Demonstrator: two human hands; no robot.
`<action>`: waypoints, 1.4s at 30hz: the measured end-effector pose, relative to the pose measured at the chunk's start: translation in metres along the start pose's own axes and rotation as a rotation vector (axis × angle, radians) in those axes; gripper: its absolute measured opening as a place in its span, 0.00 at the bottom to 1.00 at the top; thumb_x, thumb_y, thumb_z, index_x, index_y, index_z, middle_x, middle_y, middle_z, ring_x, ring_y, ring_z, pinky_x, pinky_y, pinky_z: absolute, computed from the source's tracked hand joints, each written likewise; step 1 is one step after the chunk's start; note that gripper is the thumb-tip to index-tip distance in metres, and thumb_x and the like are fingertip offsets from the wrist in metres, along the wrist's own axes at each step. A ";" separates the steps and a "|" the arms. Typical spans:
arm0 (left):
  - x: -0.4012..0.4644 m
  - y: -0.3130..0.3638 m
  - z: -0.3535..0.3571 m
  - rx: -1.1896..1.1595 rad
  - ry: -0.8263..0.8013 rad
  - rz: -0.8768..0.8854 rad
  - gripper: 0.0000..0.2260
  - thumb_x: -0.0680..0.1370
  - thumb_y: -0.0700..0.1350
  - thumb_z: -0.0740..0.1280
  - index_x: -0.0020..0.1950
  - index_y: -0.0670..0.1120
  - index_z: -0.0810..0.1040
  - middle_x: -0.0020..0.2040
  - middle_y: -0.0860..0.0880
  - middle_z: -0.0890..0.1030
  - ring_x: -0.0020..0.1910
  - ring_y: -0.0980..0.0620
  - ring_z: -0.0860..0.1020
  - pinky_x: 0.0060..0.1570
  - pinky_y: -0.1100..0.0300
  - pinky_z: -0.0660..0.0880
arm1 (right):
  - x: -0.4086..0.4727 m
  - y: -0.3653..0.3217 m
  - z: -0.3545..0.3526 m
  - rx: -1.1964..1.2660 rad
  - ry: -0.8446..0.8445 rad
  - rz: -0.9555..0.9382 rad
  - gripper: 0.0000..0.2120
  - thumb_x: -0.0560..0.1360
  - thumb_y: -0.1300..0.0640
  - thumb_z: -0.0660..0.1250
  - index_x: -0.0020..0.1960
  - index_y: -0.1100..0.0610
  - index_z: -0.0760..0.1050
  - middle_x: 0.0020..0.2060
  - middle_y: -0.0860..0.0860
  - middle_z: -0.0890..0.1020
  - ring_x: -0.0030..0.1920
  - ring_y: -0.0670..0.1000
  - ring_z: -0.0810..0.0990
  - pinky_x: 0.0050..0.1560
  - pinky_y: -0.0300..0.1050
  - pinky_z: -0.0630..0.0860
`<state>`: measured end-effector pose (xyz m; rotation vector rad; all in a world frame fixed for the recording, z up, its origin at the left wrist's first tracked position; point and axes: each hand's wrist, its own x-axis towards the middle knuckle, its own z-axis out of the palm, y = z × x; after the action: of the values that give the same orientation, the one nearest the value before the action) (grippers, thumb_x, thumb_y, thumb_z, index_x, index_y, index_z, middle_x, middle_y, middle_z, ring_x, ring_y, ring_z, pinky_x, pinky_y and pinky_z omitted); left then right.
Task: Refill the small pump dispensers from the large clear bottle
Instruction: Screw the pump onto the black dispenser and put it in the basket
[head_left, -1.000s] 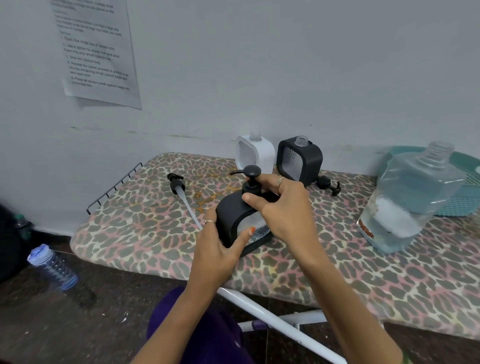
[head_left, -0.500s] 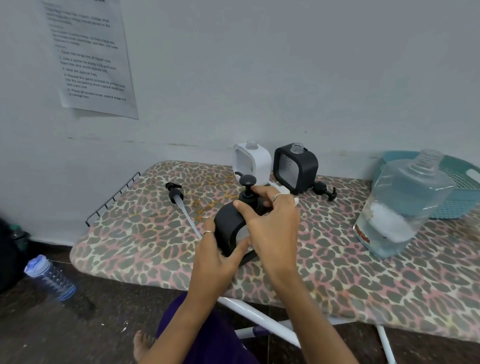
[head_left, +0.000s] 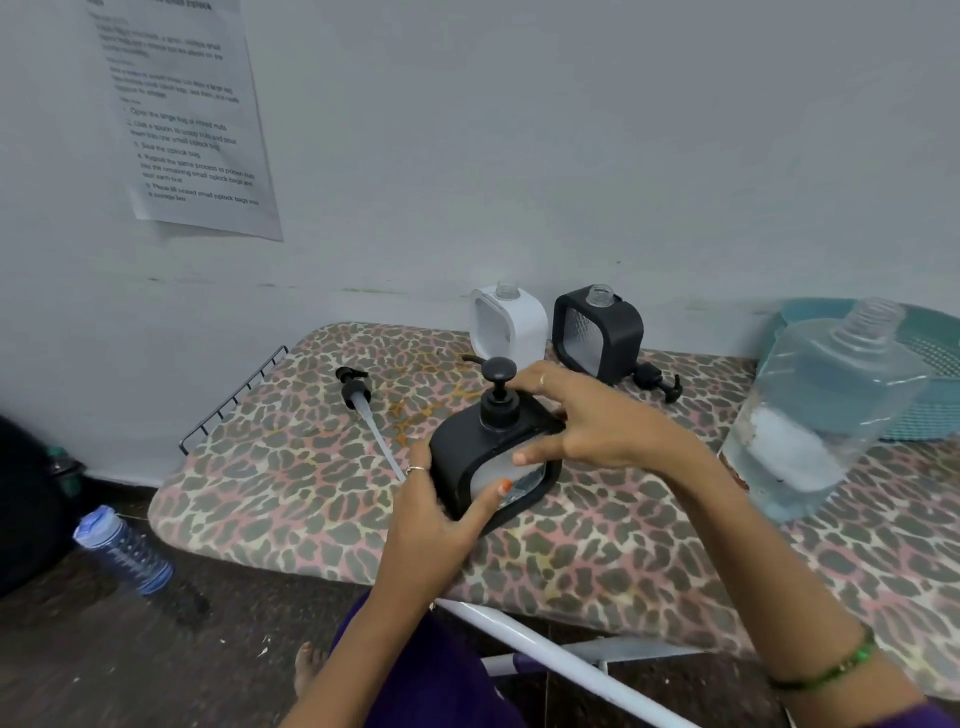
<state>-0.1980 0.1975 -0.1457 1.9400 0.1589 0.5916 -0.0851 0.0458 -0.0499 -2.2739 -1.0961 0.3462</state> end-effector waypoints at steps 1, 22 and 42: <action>0.000 0.002 0.001 0.006 -0.010 0.000 0.25 0.70 0.56 0.74 0.62 0.63 0.65 0.57 0.62 0.76 0.57 0.66 0.76 0.54 0.70 0.73 | 0.000 -0.004 -0.005 -0.054 -0.013 0.002 0.31 0.70 0.53 0.77 0.70 0.49 0.69 0.58 0.41 0.71 0.60 0.42 0.70 0.61 0.37 0.66; 0.068 0.057 0.056 1.240 -0.698 -0.146 0.26 0.70 0.71 0.64 0.51 0.49 0.74 0.48 0.51 0.77 0.47 0.52 0.77 0.47 0.59 0.75 | -0.120 0.021 -0.206 -0.102 1.087 0.314 0.18 0.63 0.47 0.80 0.49 0.53 0.80 0.40 0.47 0.82 0.41 0.47 0.80 0.50 0.49 0.80; 0.119 0.034 0.108 1.523 -1.160 -0.085 0.37 0.73 0.69 0.62 0.71 0.44 0.68 0.69 0.46 0.73 0.65 0.49 0.73 0.64 0.58 0.68 | -0.122 0.248 -0.191 -0.294 1.071 1.033 0.14 0.66 0.56 0.72 0.42 0.60 0.69 0.44 0.58 0.78 0.50 0.60 0.79 0.36 0.45 0.69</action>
<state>-0.0493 0.1378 -0.1115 3.3152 -0.1130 -1.1490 0.0820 -0.2456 -0.0503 -2.5062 0.6184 -0.6521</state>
